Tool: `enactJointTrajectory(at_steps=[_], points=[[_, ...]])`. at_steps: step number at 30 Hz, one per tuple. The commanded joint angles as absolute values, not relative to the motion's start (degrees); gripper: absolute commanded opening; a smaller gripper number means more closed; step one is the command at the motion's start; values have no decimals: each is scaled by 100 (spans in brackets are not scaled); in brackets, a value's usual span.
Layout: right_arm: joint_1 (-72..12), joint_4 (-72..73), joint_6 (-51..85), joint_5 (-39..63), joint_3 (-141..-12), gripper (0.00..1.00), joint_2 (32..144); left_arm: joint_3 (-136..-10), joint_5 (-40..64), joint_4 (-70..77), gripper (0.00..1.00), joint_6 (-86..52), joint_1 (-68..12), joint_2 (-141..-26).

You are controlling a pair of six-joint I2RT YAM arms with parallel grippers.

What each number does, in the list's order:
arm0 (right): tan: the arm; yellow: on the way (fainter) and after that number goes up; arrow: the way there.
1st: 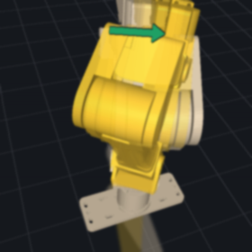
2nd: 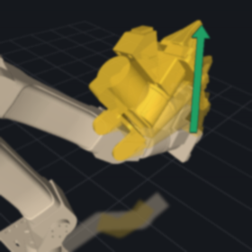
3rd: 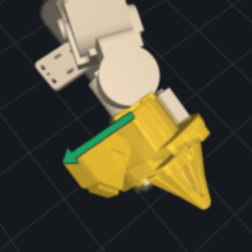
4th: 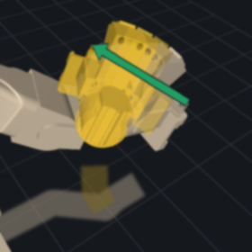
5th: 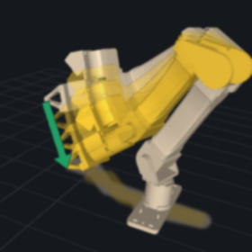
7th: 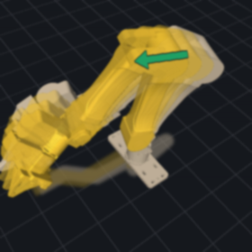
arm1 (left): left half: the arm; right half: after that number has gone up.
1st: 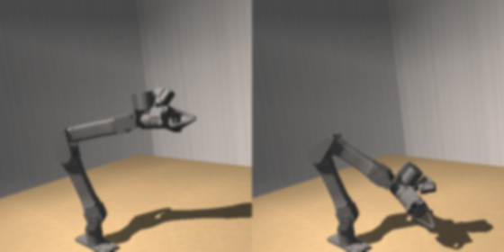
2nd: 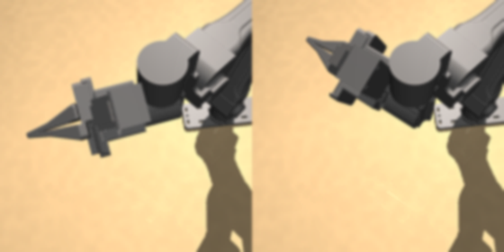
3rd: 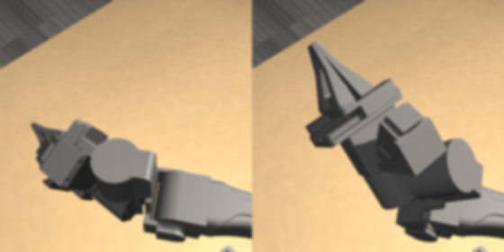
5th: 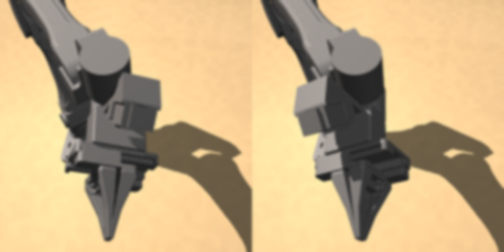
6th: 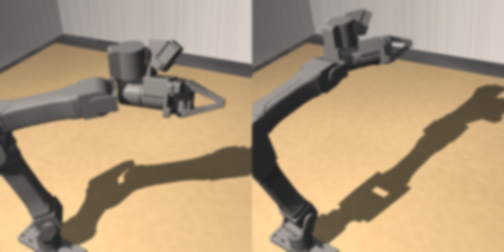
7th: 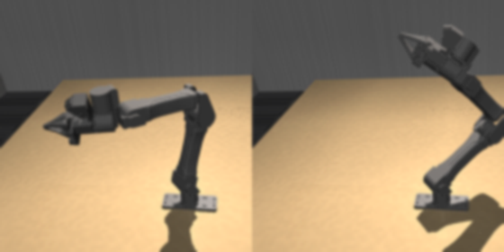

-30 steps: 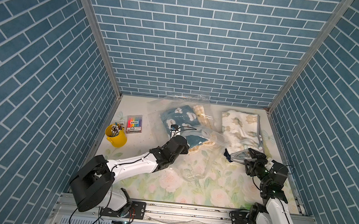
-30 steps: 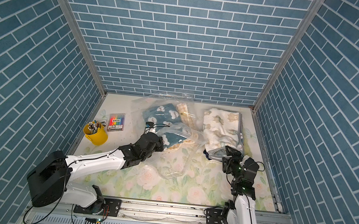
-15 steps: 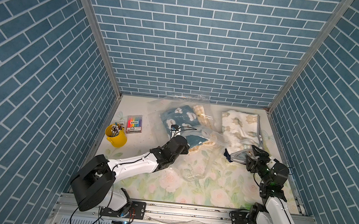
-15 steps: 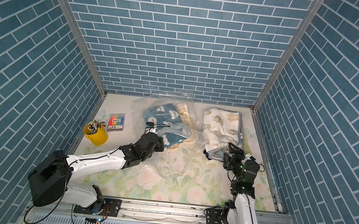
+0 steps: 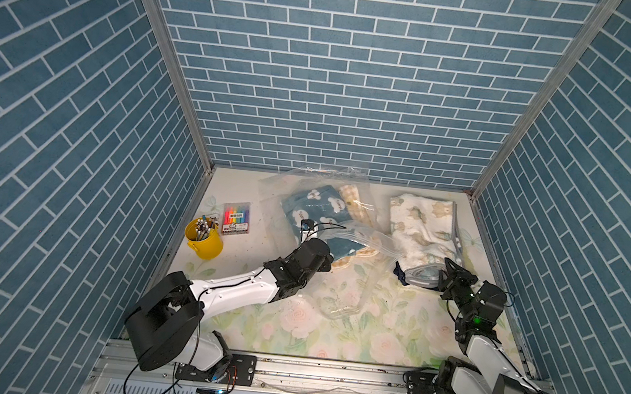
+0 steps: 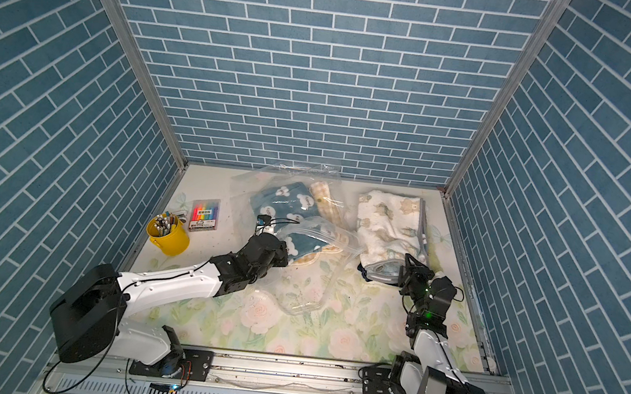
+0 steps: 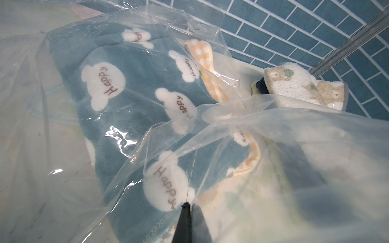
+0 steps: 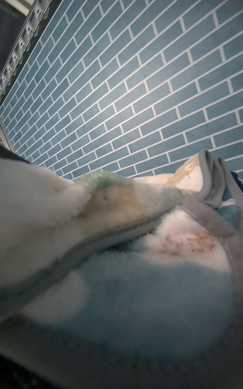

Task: Take the blanket out of the vacuum bag
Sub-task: Place the blanket at the center of the board.

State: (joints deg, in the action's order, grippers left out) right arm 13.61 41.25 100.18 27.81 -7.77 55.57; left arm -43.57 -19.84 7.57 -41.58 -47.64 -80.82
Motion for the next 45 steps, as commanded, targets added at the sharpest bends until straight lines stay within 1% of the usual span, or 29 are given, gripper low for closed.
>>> enactJointTrajectory(at_steps=[1, 2, 3, 6, 10, 13, 17, 20, 21, 22, 23, 24, 25, 27, 29, 30, 33, 34, 35, 38, 41, 45], points=[[1533, 4005, 9657, 2753, -801, 17, 5334, -4325, -2079, 660, 4, -4141, -4729, -7943], [1621, 3681, 9415, 2804, -934, 11, 5278, -4333, -2083, 661, 5, -4137, -4729, -7942], [1704, 3446, 9150, 2872, -1069, 7, 5273, -4333, -2075, 664, 5, -4127, -4729, -7938], [1897, 2799, 8305, 3146, -1671, 1, 5465, -4359, -2052, 658, 5, -4111, -4729, -7950], [2068, 1648, 7045, 3322, -2697, 0, 5888, -4403, -2027, 684, 5, -4104, -4728, -7937], [2087, 907, 6367, 3173, -3101, 0, 5851, -4403, -2002, 721, 5, -4104, -4729, -7932], [2196, 544, 6063, 3101, -2829, 0, 5616, -4386, -1969, 789, 5, -4111, -4729, -7953], [2290, 392, 5924, 2794, -2414, 0, 5340, -4395, -1944, 791, 5, -4105, -4729, -7991], [2376, 359, 5886, 2718, -2273, 4, 5255, -4395, -1943, 782, 5, -4103, -4726, -7996], [2443, 314, 5850, 2687, -2193, 11, 5206, -4395, -1947, 779, 5, -4088, -4728, -7988], [2505, 270, 5803, 2694, -2118, 20, 5171, -4390, -1959, 773, 5, -4084, -4729, -7977], [2550, 143, 5722, 2605, -2101, 28, 5136, -4379, -1975, 758, 5, -4079, -4729, -7966], [2578, 22, 5619, 2518, -2110, 33, 5099, -4382, -1991, 752, 5, -4072, -4729, -7963], [2666, -173, 5388, 2530, -2192, 49, 5079, -4379, -2011, 730, 5, -4065, -4727, -7943], [2672, -607, 5078, 2475, -2467, 58, 5010, -4368, -2046, 721, 5, -4056, -4729, -7915], [2672, -787, 4942, 2499, -2593, 61, 4921, -4375, -2072, 708, 5, -4029, -4729, -7897], [2672, -1421, 4543, 2515, -2890, 64, 4546, -4433, -2167, 608, 5, -3972, -4715, -7865], [2672, -1624, 4421, 2554, -2954, 65, 4455, -4447, -2206, 583, 4, -3954, -4711, -7849], [2672, -1868, 4321, 2617, -2996, 65, 4357, -4447, -2239, 565, 0, -3951, -4696, -7826], [2672, -2459, 3953, 2792, -3040, 64, 4179, -4454, -2309, 506, 0, -3960, -4572, -7770], [2600, -2842, 3700, 2789, -3025, 60, 3869, -4474, -2447, 348, 0, -4026, -4433, -7733], [2312, -2954, 3436, 2659, -3253, 51, 3603, -4403, -2622, 222, 0, -4103, -4282, -7592]])
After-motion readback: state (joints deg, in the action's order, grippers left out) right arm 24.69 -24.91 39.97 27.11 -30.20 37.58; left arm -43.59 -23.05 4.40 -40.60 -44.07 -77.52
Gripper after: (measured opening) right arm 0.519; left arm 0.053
